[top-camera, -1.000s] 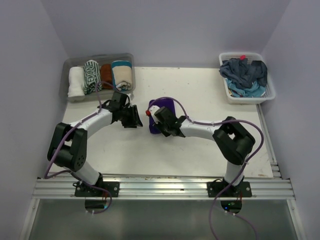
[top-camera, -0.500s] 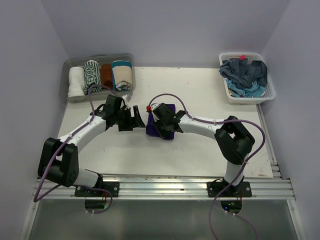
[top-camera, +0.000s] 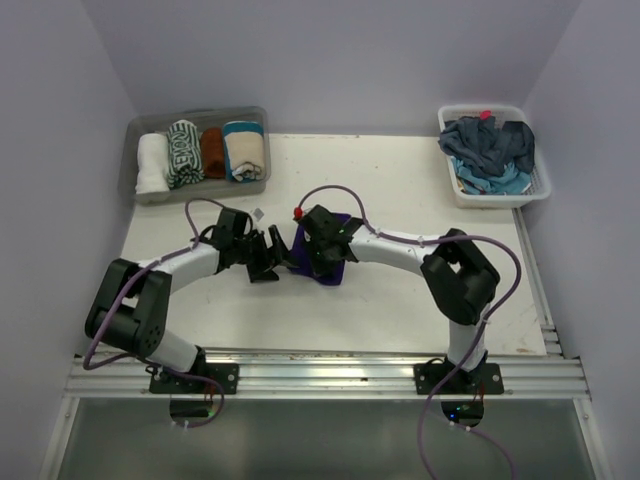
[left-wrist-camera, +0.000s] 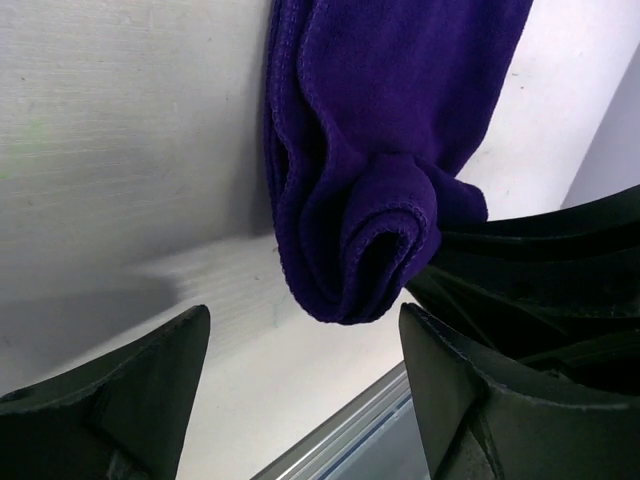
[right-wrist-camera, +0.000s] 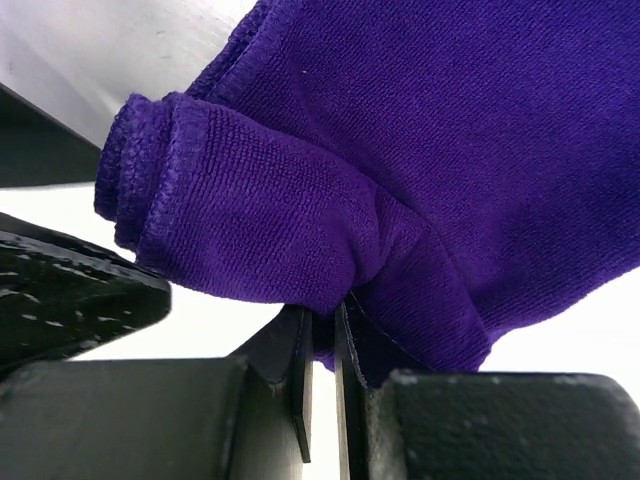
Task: Roll the towels
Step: Roll the towel
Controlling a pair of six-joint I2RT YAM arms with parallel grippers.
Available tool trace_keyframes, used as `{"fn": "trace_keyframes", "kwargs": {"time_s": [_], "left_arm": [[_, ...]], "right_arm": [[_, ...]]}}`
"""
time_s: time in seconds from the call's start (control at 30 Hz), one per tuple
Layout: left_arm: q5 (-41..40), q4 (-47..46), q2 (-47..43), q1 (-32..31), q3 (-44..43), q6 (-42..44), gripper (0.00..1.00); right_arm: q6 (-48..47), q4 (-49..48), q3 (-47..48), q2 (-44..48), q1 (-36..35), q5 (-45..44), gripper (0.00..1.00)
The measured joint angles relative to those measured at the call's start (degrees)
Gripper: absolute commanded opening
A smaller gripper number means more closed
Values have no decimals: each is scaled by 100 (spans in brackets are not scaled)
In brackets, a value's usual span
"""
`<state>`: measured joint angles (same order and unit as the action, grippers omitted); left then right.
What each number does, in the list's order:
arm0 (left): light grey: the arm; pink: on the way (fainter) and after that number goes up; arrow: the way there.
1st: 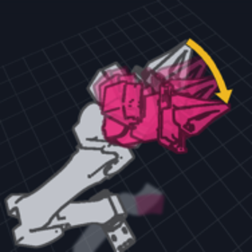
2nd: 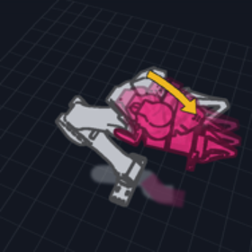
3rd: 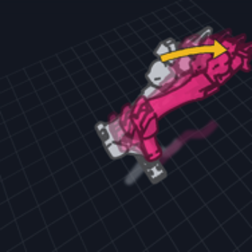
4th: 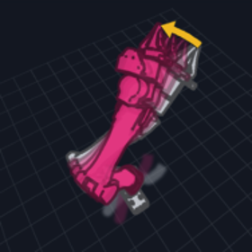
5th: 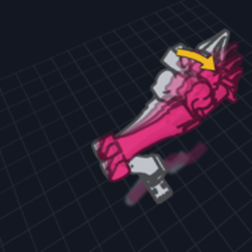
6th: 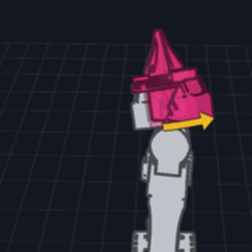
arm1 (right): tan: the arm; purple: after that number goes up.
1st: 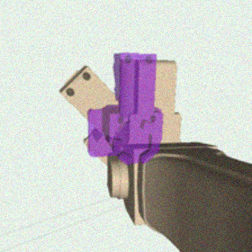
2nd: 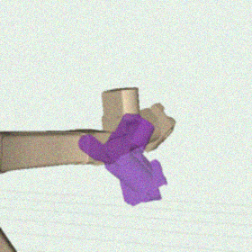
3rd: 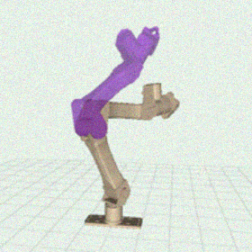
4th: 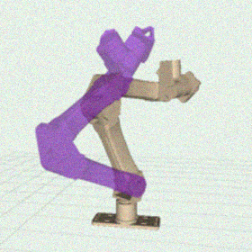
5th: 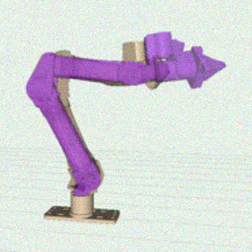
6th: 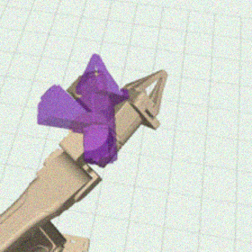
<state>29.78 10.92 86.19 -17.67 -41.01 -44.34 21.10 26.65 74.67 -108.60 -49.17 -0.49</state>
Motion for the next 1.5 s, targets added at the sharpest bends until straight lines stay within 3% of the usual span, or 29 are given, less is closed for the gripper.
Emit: {"fn": "trace_keyframes", "kwargs": {"time_s": [0.1,0.27,0.43,0.57,1.0,1.27,1.37,1.47,1.5], "left_arm": [[131,-509,9,0,267,-332,77],[179,-918,13,0,437,-623,75],[140,-1178,175,-2,431,-728,61],[81,-1161,492,0,284,-710,56],[2,-778,809,-2,-544,-302,56],[-4,-533,964,0,-614,-146,56],[-4,-511,970,0,-664,-103,56],[-4,-496,970,-2,-710,-87,56],[-4,-494,970,-2,-721,-85,56]], "right_arm": [[107,0,0,-22,-31,-11,15],[208,-13,-2,-22,-63,-15,32],[201,-52,-48,-2,-109,-7,41],[179,-44,-201,162,-125,-52,45],[76,-85,-638,1274,76,-470,44],[22,-92,-621,929,649,-345,42],[-9,-83,-621,695,619,-256,36],[-33,-85,-621,599,590,-149,23],[-37,-92,-623,597,588,-142,13]]}}
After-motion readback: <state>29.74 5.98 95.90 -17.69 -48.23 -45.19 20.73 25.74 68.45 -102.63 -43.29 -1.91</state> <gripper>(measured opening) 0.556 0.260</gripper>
